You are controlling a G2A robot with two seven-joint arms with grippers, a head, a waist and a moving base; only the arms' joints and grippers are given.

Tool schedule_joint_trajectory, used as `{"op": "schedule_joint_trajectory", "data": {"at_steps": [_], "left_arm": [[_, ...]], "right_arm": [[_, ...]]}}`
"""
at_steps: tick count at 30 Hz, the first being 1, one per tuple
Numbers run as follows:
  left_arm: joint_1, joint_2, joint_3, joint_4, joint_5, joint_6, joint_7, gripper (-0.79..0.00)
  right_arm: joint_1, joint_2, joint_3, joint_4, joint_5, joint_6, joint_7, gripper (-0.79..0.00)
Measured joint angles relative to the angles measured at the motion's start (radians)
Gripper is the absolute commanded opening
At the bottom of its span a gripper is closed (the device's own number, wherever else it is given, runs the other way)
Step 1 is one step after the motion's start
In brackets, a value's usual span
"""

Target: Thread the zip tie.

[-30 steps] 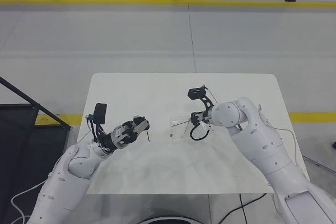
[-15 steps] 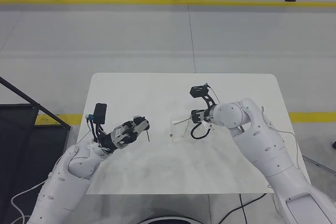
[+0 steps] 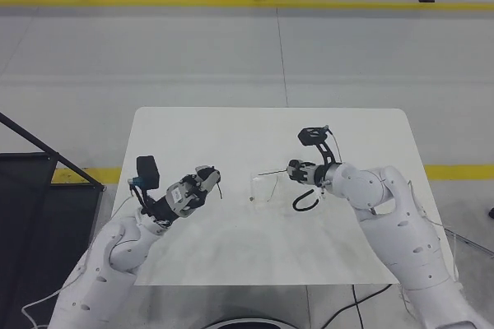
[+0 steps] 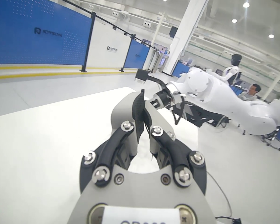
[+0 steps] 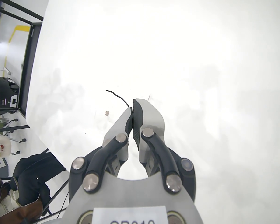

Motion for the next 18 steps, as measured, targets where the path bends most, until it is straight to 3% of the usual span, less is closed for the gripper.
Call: {"op": "schedule_joint_trajectory", "data": {"at_steps": [4, 8, 18], "left_arm": [[0.0, -0.011, 0.041, 0.008, 0.21, 0.118, 0.111, -0.785], [-0.006, -0.017, 0.069, 0.033, 0.272, 0.143, 0.162, -0.785], [-0.006, -0.017, 0.068, 0.032, 0.269, 0.142, 0.159, -0.785]], "right_arm": [[-0.106, 0.019, 0.073, -0.115, 0.0, -0.005, -0.036, -0.785], [-0.21, 0.035, 0.136, -0.209, 0.002, -0.001, -0.039, -0.785], [-0.215, 0.035, 0.139, -0.213, -0.001, 0.003, -0.034, -0.785]]}}
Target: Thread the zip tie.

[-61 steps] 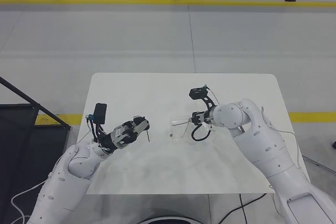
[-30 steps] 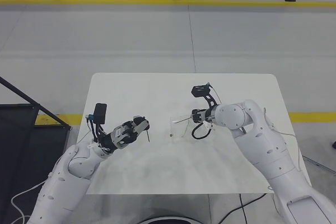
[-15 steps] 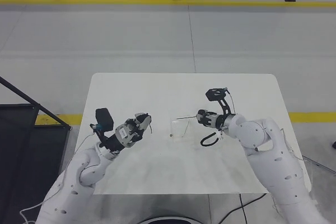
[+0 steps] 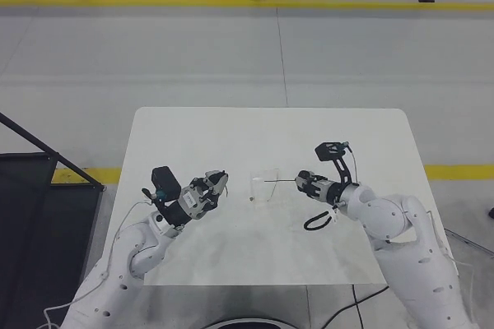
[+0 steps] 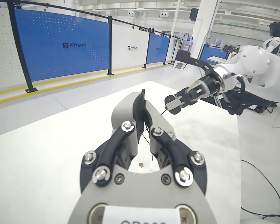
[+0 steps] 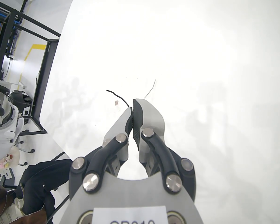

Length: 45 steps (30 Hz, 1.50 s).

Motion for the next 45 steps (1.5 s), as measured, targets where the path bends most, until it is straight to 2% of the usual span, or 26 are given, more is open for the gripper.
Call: {"op": "schedule_joint_trajectory", "data": {"at_steps": [5, 9, 17, 22, 29, 38, 45], "left_arm": [[0.001, -0.003, 0.007, 0.003, 0.013, 0.034, -0.009, -0.785], [-0.028, -0.012, 0.025, 0.049, 0.031, 0.083, 0.002, -0.785], [-0.074, -0.029, 0.087, 0.118, 0.123, 0.13, 0.101, -0.785], [-0.095, -0.043, 0.125, 0.143, 0.178, 0.209, 0.124, -0.785], [-0.107, -0.051, 0.151, 0.158, 0.215, 0.248, 0.135, -0.785], [-0.101, -0.052, 0.151, 0.147, 0.222, 0.261, 0.128, -0.785], [-0.081, -0.057, 0.152, 0.132, 0.263, 0.307, 0.214, -0.785]], "right_arm": [[-0.004, -0.001, -0.002, 0.01, -0.008, 0.008, -0.019, -0.785], [-0.009, -0.003, 0.0, 0.014, 0.031, 0.004, -0.045, -0.785], [-0.079, 0.01, 0.09, -0.058, 0.231, -0.114, -0.016, -0.785], [-0.106, 0.017, 0.132, -0.103, 0.345, -0.165, 0.02, -0.785], [-0.12, 0.026, 0.162, -0.099, 0.383, -0.224, 0.047, -0.785], [-0.124, 0.026, 0.158, -0.102, 0.382, -0.217, 0.034, -0.785], [-0.084, 0.019, 0.101, -0.095, 0.451, -0.112, 0.023, -0.785]]}}
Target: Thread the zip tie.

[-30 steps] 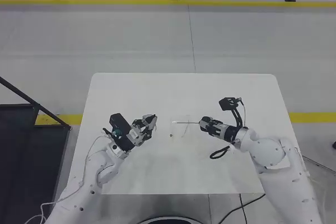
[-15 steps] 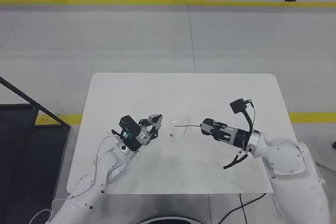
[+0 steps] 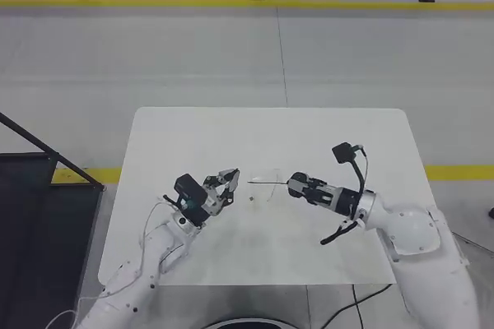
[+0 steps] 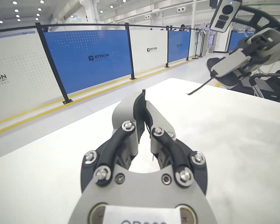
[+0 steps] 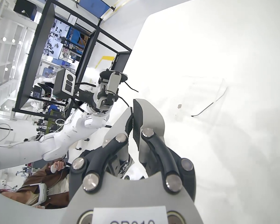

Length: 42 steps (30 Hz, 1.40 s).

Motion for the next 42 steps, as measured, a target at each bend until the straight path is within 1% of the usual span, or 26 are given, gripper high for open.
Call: {"op": "schedule_joint_trajectory", "data": {"at_steps": [7, 10, 19, 42], "left_arm": [[-0.003, -0.015, 0.024, 0.034, 0.085, 0.134, 0.089, -0.785], [-0.01, -0.021, 0.04, 0.048, 0.108, 0.168, 0.106, -0.785], [-0.018, -0.029, 0.052, 0.065, 0.119, 0.164, 0.113, -0.785], [-0.018, -0.028, 0.052, 0.065, 0.119, 0.164, 0.113, -0.785]], "right_arm": [[0.042, -0.001, -0.03, 0.006, 0.035, 0.077, 0.023, -0.785], [0.058, -0.002, -0.04, 0.016, 0.046, 0.102, 0.026, -0.785], [0.101, -0.003, -0.063, 0.056, 0.078, 0.13, 0.028, -0.785], [0.138, 0.001, -0.097, 0.085, 0.091, 0.153, 0.016, -0.785]]}}
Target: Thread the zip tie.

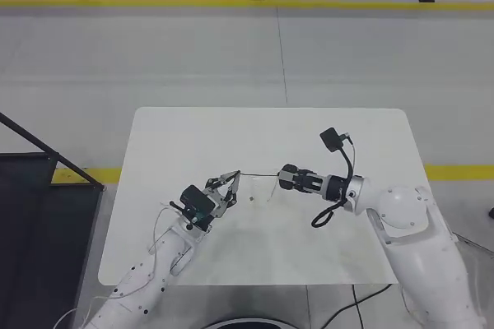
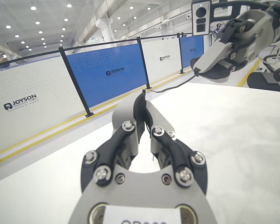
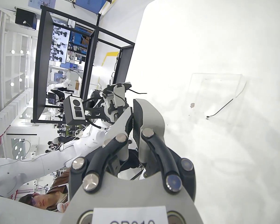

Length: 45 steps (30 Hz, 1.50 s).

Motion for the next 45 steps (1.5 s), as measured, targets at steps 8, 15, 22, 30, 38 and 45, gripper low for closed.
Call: {"op": "schedule_joint_trajectory", "data": {"at_steps": [8, 15, 22, 30, 38, 45], "left_arm": [[0.0, 0.0, 0.0, 0.0, 0.0, 0.0, 0.0, -0.785], [0.0, 0.0, 0.0, 0.0, 0.0, 0.0, 0.0, -0.785], [0.0, 0.0, 0.0, 0.0, 0.0, 0.0, 0.0, -0.785], [0.0, 0.0, 0.0, 0.0, 0.0, 0.0, 0.0, -0.785], [0.0, 0.0, 0.0, 0.0, 0.0, 0.0, 0.0, -0.785], [0.0, 0.0, 0.0, 0.0, 0.0, 0.0, 0.0, -0.785]], "right_arm": [[0.015, 0.001, -0.011, 0.012, 0.003, 0.011, -0.004, -0.785], [0.025, 0.002, -0.015, 0.021, 0.007, 0.018, -0.007, -0.785], [0.04, 0.003, -0.027, 0.032, 0.009, 0.026, -0.005, -0.785], [0.048, 0.004, -0.031, 0.039, 0.016, 0.032, -0.012, -0.785], [0.05, 0.006, -0.032, 0.041, 0.026, 0.026, -0.011, -0.785], [0.051, 0.007, -0.04, 0.038, 0.023, 0.026, -0.008, -0.785]]}}
